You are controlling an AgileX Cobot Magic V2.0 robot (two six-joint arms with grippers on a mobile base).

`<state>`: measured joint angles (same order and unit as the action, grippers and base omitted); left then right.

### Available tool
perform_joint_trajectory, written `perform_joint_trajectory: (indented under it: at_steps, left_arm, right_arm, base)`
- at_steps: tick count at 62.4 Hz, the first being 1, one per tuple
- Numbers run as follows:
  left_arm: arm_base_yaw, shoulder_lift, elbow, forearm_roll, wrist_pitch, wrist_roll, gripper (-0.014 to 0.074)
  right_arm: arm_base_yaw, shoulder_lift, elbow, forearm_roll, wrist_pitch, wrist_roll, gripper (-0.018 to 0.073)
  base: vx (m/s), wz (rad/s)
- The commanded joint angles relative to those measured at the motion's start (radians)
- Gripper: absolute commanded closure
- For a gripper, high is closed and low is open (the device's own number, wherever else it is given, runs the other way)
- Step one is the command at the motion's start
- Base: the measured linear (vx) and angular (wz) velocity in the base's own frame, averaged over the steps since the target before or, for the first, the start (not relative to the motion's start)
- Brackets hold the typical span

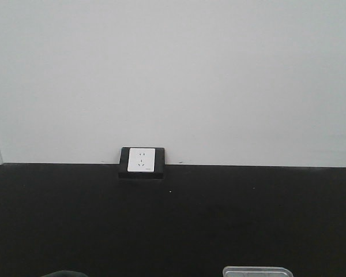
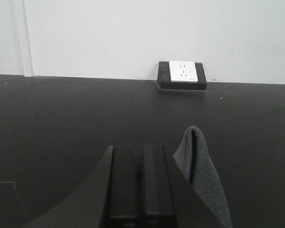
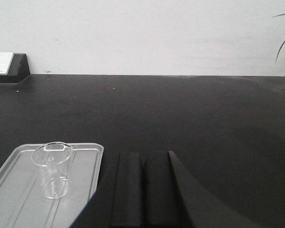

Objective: Wipe beaker with gray cloth and return to tray

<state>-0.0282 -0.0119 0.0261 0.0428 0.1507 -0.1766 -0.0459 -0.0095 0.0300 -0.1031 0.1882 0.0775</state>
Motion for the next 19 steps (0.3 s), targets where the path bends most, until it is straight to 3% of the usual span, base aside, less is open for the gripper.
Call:
perform_joint_trajectory:
  at_steps: [1, 19]
  left_arm:
    - [0.002, -0.015, 0.031, 0.000, -0.082, -0.007, 0.0603]
    - [0.002, -0.015, 0.031, 0.000, -0.082, -0.007, 0.0603]
  right_arm:
    - [-0.006, -0.008, 0.006, -0.011, -0.088, -0.003, 0.0570]
    - [-0.006, -0.008, 0.006, -0.011, -0.088, -0.003, 0.0570]
  base:
    - [0.00, 0.00]
    - [0.00, 0.00]
